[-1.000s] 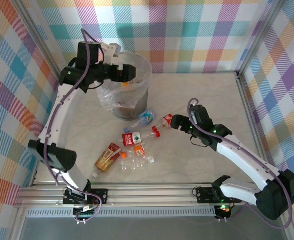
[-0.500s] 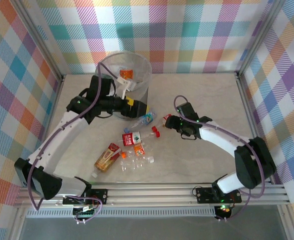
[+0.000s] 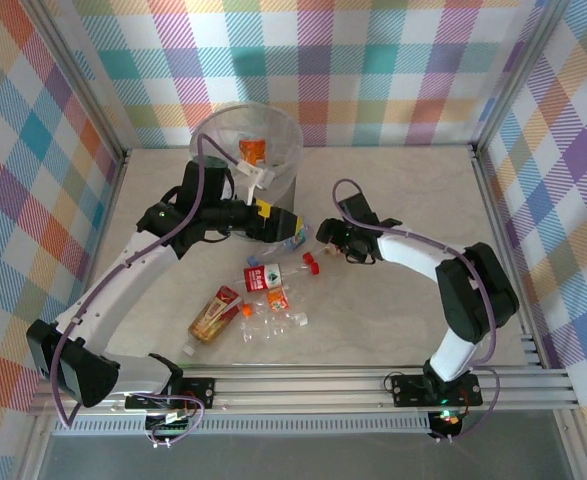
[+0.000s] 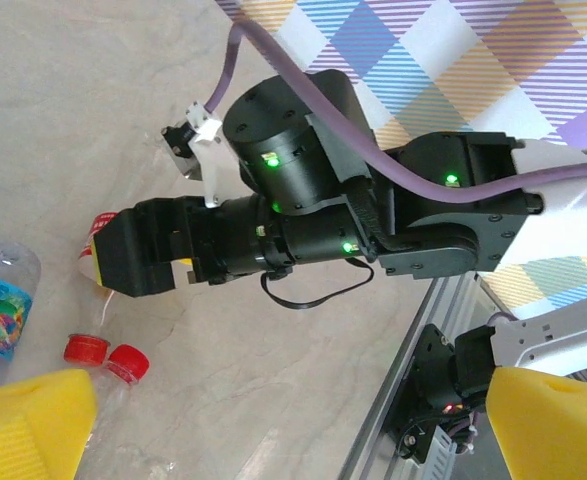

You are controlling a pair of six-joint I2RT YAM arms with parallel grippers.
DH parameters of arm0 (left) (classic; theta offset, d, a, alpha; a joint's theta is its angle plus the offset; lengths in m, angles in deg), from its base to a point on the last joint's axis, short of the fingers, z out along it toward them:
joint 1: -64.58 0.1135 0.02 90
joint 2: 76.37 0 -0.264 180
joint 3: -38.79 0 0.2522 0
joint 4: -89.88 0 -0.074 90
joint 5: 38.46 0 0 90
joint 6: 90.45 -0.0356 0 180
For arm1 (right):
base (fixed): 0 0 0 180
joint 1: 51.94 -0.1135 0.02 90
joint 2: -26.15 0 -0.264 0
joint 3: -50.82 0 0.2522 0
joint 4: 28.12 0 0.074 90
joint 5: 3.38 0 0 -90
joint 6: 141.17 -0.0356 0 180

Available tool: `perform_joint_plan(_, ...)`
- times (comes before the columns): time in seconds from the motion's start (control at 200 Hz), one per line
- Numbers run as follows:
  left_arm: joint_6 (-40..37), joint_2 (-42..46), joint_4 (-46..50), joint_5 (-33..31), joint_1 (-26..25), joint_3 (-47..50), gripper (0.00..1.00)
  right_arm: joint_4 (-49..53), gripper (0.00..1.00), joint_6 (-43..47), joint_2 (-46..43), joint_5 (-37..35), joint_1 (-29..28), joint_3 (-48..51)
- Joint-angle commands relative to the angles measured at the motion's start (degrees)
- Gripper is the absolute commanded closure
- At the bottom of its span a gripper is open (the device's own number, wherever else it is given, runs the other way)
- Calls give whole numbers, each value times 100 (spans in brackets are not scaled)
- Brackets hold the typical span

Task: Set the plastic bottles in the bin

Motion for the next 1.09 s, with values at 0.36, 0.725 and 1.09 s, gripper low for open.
perform_joint_plan(0.36, 30, 84, -170, -13, -94, 94, 0, -88, 25, -503, 724, -332, 265, -437)
perform_joint_plan(0.725, 84, 42, -209, -63, -102, 120, 0, -264, 38, 115, 889, -483, 534, -505)
perform_joint_plan(1.09, 959, -160, -725, -316, -120, 164, 0, -1051, 43, 1938, -572, -295, 539, 333)
